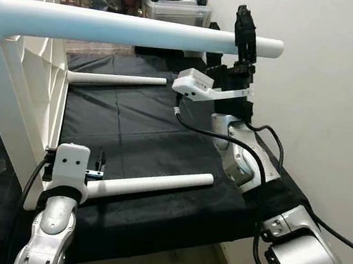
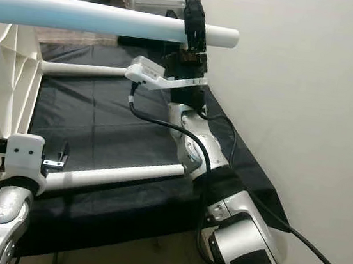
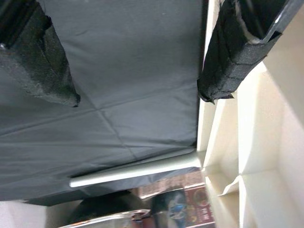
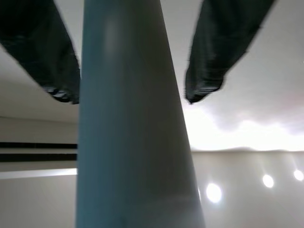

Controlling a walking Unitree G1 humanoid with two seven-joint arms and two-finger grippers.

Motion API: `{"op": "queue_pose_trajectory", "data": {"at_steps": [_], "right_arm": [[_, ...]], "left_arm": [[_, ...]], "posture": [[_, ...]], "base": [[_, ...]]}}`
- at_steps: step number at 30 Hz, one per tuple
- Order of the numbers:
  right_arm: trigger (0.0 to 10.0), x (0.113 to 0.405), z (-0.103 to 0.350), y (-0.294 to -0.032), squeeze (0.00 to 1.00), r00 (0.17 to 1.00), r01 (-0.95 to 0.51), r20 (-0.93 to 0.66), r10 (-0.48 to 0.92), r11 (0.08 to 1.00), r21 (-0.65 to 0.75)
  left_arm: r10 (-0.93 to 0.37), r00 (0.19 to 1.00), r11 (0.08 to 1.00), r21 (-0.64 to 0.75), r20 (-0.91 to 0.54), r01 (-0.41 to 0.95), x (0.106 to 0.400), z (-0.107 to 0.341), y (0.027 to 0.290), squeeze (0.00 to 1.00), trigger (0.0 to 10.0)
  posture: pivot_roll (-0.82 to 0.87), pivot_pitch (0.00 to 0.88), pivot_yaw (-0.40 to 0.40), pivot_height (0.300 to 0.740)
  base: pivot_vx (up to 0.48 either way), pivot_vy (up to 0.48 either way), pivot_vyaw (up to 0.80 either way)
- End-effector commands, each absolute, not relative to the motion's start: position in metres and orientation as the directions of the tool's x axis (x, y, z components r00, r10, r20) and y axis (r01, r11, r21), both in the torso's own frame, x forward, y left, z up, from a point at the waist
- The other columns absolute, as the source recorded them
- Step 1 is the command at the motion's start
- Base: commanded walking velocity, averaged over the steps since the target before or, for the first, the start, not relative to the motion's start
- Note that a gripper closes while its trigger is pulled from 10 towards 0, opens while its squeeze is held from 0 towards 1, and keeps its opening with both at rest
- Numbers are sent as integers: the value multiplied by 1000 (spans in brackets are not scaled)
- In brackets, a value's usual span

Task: Building children table

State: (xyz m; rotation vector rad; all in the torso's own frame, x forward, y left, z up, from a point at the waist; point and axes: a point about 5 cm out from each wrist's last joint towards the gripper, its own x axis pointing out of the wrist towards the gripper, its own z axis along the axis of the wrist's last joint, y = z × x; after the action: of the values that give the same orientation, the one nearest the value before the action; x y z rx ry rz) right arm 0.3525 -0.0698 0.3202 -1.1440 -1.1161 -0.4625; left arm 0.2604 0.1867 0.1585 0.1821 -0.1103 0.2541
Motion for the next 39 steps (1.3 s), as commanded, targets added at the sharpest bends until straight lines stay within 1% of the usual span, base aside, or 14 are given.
{"op": "queue_pose_trajectory", "data": {"at_steps": [1, 2, 3, 13, 15, 17, 22, 27, 28, 31, 32, 36, 38, 39], "right_arm": [[3412, 353, 326, -67, 0, 402, 791, 887, 226, 403, -461], [2902, 355, 327, -67, 0, 400, 792, 889, 223, 404, -458], [0, 356, 328, -67, 0, 399, 793, 889, 223, 404, -457], [0, 365, 332, -68, 0, 423, 776, 883, 206, 420, -470], [0, 371, 334, -73, 0, 449, 769, 876, 176, 424, -479], [0, 372, 334, -73, 0, 452, 768, 875, 173, 424, -480], [0, 380, 342, -83, 0, 491, 757, 864, 107, 438, -485], [0, 384, 344, -89, 0, 511, 752, 857, 68, 448, -484], [0, 389, 345, -98, 0, 548, 740, 837, 11, 459, -491], [0, 394, 346, -109, 0, 588, 725, 807, -60, 481, -493], [0, 403, 341, -134, 0, 667, 685, 719, -195, 542, -488], [0, 405, 339, -141, 0, 683, 675, 694, -226, 558, -482], [0, 408, 336, -149, 0, 710, 656, 649, -275, 594, -466], [0, 411, 329, -161, 0, 746, 627, 570, -344, 651, -428]], "left_arm": [[266, 958, 939, 195, 109, -283, 259, 151, 194, 0, 10000], [272, 956, 935, 204, 111, -290, 259, 151, 196, 0, 10000], [280, 953, 928, 220, 119, -300, 259, 152, 200, 0, 10000], [337, 929, 876, 311, 151, -368, 266, 153, 233, 0, 10000], [378, 909, 829, 374, 174, -416, 268, 160, 262, 0, 10000], [383, 906, 820, 385, 179, -423, 268, 162, 266, 0, 10000], [382, 893, 733, 511, 239, -450, 274, 195, 302, 0, 10000], [379, 887, 705, 539, 263, -461, 277, 211, 314, 0, 10000], [361, 885, 667, 582, 293, -465, 282, 232, 326, 0, 10000], [336, 886, 623, 631, 319, -463, 286, 254, 336, 0, 10000], [264, 887, 558, 690, 378, -460, 298, 301, 344, 0, 10000], [248, 883, 544, 697, 398, -467, 301, 315, 345, 0, 10000], [219, 881, 528, 709, 419, -468, 305, 330, 344, 0, 10000], [192, 875, 503, 720, 445, -477, 312, 351, 343, 0, 10000]], "posture": [[108, 77, -69, 740], [109, 77, -69, 740], [109, 76, -68, 740], [103, 80, -66, 740], [109, 82, -68, 740], [109, 82, -68, 740], [120, 82, -67, 740], [132, 81, -70, 740], [138, 80, -66, 740], [144, 81, -66, 740], [145, 78, -63, 740], [145, 78, -63, 740], [152, 76, -57, 740], [159, 71, -52, 740]], "base": [[0, 0, 0], [0, 0, 0], [0, 0, 0], [0, 0, 0], [0, 0, 0], [0, 0, 0], [0, 0, 0], [0, 0, 0], [0, 0, 0], [0, 0, 0], [0, 0, 0], [0, 0, 0], [0, 0, 0], [0, 0, 0]]}}
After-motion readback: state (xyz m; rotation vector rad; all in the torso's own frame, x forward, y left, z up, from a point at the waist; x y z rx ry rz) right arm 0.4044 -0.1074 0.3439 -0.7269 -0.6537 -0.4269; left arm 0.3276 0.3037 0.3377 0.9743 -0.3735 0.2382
